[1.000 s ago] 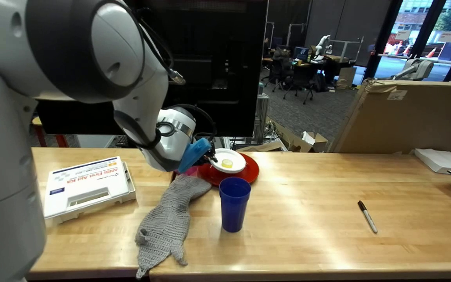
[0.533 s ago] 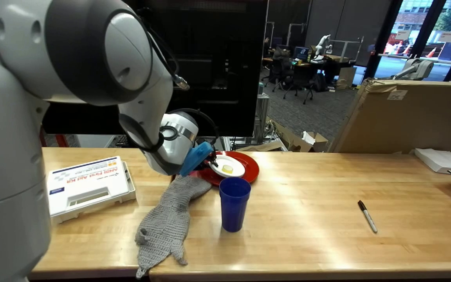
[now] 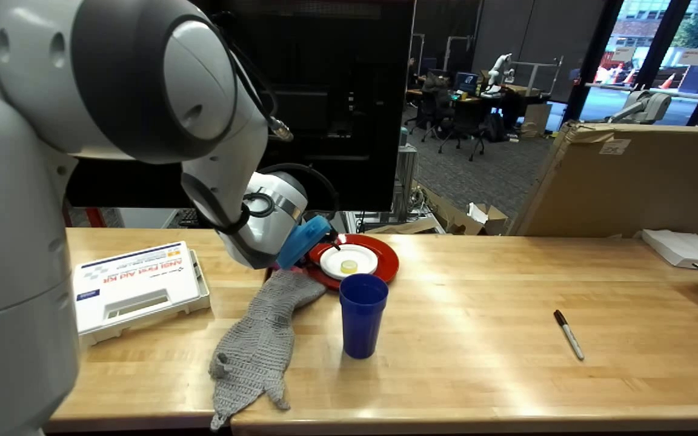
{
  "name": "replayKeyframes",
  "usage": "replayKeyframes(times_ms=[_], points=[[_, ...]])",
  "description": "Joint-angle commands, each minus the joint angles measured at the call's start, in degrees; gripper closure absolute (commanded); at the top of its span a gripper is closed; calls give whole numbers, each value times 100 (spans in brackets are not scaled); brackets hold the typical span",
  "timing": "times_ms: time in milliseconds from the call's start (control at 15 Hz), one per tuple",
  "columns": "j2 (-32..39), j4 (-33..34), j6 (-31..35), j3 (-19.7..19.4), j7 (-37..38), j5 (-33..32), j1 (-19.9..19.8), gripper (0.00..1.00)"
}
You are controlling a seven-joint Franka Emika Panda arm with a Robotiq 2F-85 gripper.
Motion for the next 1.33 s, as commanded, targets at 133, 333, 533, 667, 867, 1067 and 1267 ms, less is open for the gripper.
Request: replayKeyframes(times_ms=[133, 333, 533, 667, 867, 1067, 1267], points=[[-142, -66, 109, 32, -456, 223, -46, 0], [-159, -60, 121, 34, -570, 247, -44, 0], [-172, -52, 113, 31, -648, 264, -44, 0], [-197, -42, 114, 30, -731, 324, -58, 0], [-329, -40, 107, 8, -1038, 662, -28, 0], [-522, -3, 161, 16, -1439, 1148, -47, 0], [-706, -68, 334, 137, -2382, 2641, -143, 0]])
